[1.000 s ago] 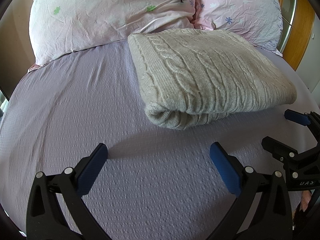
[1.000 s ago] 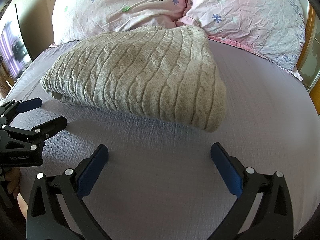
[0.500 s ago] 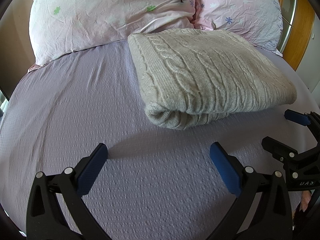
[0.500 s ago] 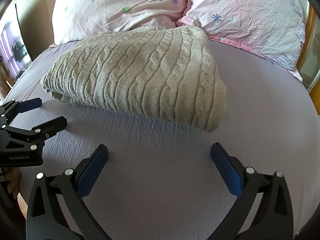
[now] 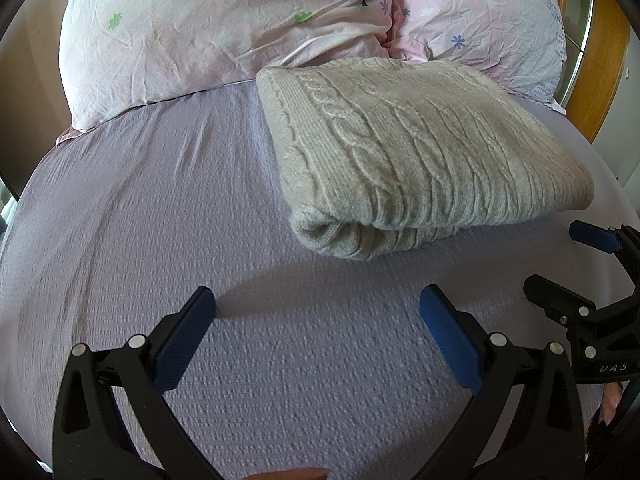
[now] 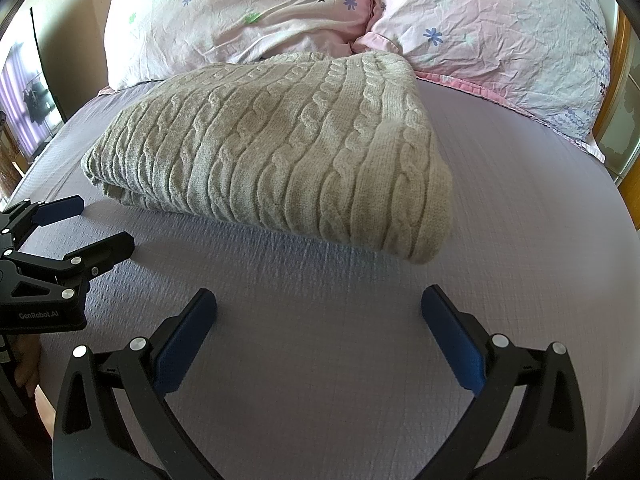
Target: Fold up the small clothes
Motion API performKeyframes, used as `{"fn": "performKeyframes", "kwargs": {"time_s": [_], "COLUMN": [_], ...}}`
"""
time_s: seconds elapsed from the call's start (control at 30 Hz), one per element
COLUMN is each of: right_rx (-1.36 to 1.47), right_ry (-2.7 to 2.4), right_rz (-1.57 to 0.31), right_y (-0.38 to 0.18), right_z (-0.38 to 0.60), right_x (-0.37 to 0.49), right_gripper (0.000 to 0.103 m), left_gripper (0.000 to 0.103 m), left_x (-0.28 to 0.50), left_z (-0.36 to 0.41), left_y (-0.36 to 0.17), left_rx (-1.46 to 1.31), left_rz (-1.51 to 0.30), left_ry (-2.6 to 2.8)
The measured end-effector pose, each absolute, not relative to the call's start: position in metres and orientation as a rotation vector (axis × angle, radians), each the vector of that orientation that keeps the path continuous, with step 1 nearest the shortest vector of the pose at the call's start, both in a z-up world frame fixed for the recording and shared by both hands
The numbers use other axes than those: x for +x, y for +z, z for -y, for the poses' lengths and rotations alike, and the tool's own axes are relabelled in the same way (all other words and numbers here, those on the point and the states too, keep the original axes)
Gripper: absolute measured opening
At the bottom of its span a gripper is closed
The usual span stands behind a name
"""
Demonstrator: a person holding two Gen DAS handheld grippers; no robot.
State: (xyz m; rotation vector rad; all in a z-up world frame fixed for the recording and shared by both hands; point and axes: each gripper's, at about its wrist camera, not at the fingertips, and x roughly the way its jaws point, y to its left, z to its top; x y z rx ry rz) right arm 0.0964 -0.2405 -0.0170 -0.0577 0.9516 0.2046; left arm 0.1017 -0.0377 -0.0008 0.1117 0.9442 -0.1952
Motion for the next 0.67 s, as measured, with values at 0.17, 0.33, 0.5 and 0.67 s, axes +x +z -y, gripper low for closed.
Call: {"fn": "performKeyframes", "kwargs": {"time_s": [0.17, 0.33, 0.5, 0.67], "right_rx": [-0.058, -0.057, -0.057, -0.057], "right_ry": [0.204, 0.204, 0.205, 0.205], "right_rz": [-0.951, -0.951, -0.951, -0.951], "right_y": [-0.0171, -0.0172, -0.0173, -0.0174], "right_z": [0.2406, 0.2406, 0.2407, 0.2408], "right_x": [0.0959, 0.0959, 0.0955, 0.0954], "right_gripper": [0.102, 0.102, 0.102, 0.102], "left_gripper": [0.101, 0.101, 0.101, 0.101], "left_x": [0.1014, 0.1015, 0.1017, 0.1020], "left_z": [0.0378, 0.0373, 0.0369, 0.0369], "left_y": [-0.0009, -0.0007, -0.0006, -0.0005], "left_rx": [0.112, 0.111, 0.111, 0.111], "left_rz": [-0.944, -0.943, -0.943, -0.942], "left_ry": [-0.196, -0.195, -0.195, -0.195]}}
